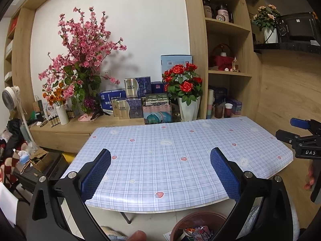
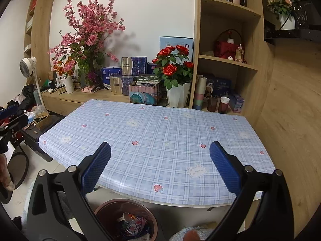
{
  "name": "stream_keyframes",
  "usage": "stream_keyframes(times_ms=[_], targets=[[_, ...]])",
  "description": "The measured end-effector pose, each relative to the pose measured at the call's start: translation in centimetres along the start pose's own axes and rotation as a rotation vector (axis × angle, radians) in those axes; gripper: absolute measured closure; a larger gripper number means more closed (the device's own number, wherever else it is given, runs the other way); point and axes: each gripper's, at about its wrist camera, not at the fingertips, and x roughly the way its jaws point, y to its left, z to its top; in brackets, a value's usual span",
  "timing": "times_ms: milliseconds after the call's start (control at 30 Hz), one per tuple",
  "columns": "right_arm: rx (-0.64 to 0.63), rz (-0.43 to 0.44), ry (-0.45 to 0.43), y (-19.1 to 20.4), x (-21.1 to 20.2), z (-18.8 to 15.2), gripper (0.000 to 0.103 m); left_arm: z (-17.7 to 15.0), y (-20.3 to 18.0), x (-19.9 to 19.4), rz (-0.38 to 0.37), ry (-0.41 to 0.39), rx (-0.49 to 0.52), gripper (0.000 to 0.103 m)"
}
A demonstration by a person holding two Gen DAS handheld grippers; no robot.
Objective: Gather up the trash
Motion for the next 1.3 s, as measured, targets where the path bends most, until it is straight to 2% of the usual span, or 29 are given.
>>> stream_keyframes(times_ms=[1300], targets=[[-0.011, -0.014, -0.024, 0.42, -0.51, 0.03, 0.006, 0.35, -0.25, -0.7, 0.012, -0.022, 0.009, 0.006]])
